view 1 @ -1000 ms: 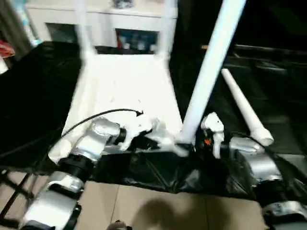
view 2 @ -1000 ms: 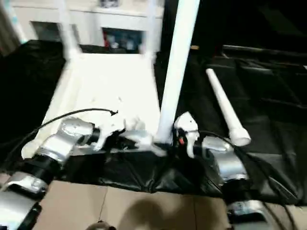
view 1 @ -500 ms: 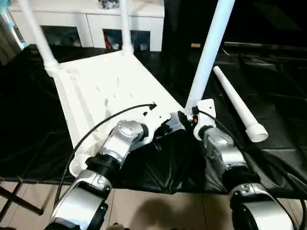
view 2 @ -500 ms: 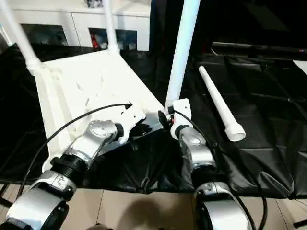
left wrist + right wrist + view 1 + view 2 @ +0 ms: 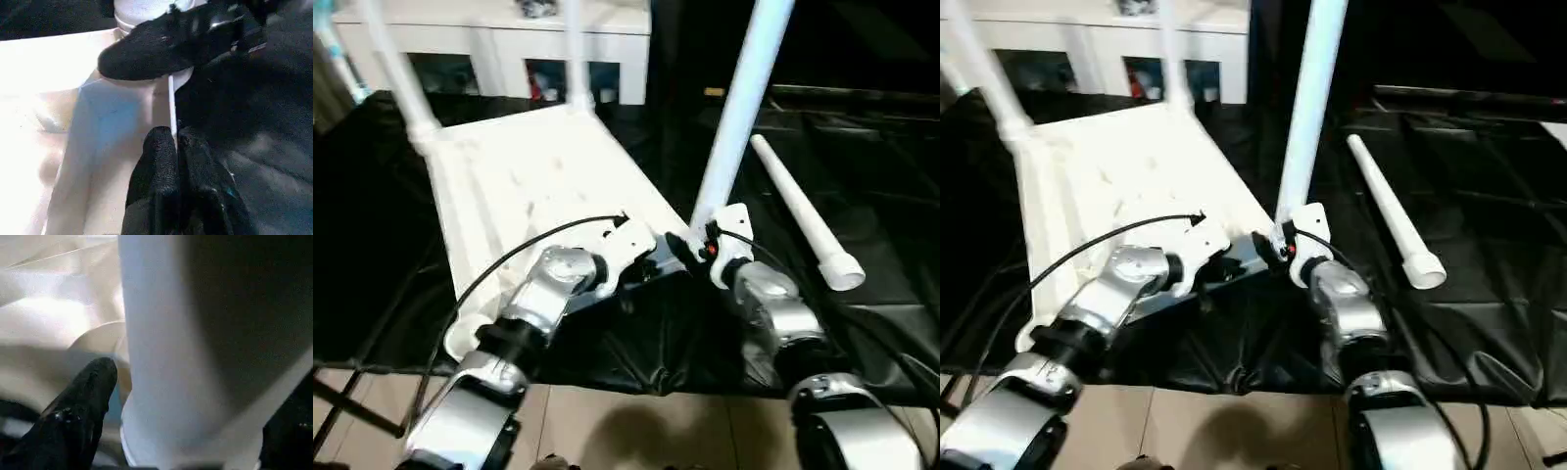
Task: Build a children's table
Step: Rotate leg to tighten
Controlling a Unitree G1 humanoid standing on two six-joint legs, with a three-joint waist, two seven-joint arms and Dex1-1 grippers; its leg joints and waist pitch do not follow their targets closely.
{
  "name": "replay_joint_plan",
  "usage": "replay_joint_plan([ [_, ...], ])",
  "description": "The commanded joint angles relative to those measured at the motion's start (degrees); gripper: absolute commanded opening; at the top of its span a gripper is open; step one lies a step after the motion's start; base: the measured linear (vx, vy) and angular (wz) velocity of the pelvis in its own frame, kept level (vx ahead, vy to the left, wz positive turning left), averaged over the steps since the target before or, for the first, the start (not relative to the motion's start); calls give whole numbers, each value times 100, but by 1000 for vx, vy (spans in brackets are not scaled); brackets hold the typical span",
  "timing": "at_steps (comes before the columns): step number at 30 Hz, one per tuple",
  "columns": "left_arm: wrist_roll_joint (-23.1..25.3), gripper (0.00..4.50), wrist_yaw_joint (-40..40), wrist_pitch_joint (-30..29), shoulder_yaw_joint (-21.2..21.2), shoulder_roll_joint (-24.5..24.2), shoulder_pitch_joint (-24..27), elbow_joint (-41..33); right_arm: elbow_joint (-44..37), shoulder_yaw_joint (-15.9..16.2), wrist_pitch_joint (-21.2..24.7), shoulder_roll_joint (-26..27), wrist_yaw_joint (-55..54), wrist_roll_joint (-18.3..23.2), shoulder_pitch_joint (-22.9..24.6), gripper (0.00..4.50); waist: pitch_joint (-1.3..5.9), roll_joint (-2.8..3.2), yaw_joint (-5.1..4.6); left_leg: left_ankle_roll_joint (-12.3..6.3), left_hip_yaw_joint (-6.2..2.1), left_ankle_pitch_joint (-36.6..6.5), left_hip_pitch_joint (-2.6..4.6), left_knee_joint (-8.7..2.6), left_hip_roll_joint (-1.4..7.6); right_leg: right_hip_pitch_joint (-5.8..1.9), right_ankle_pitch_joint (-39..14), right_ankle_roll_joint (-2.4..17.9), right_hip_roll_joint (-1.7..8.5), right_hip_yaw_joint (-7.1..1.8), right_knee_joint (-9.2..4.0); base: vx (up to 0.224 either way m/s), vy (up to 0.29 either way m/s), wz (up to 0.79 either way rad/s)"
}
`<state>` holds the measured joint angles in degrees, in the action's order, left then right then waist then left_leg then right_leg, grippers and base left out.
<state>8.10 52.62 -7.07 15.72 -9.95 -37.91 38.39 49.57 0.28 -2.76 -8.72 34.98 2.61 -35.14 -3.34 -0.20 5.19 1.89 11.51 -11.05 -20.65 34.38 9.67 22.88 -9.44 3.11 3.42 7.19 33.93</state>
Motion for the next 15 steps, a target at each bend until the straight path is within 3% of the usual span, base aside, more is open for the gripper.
replay_joint_plan([
  [1, -278, 0, 749, 358, 288, 39, 29, -389, -256, 318, 21, -113, 849, 6, 78, 385, 412, -9, 33, -491, -226, -894, 38, -367, 456, -352, -1574, 885, 698, -443, -454, 0, 0, 0],
  [6, -386, 0, 1241, 381, 258, -187, 50, -455, -718, 578, 117, -398, 1916, 179, 309, 385, 423, -11, 117, -586, -214, -795, 38, -353, 481, -336, -1493, 861, 685, -436, -427, 0, 0, 0],
  [10, -472, 0, 1716, 447, 308, -457, 1, -434, -1376, 932, 479, -658, 2979, 423, 627, 385, 407, 2, 201, -545, -223, -901, 66, -371, 496, -311, -1755, 753, 682, -435, -464, 0, 0, 0],
  [15, -546, 0, 2079, 462, 330, -582, -59, -425, -1715, 1212, 604, -804, 3482, 389, 815, 385, 404, -20, 289, -455, -219, -926, 75, -375, 492, -289, -1997, 659, 706, -442, -486, 0, 0, 0],
])
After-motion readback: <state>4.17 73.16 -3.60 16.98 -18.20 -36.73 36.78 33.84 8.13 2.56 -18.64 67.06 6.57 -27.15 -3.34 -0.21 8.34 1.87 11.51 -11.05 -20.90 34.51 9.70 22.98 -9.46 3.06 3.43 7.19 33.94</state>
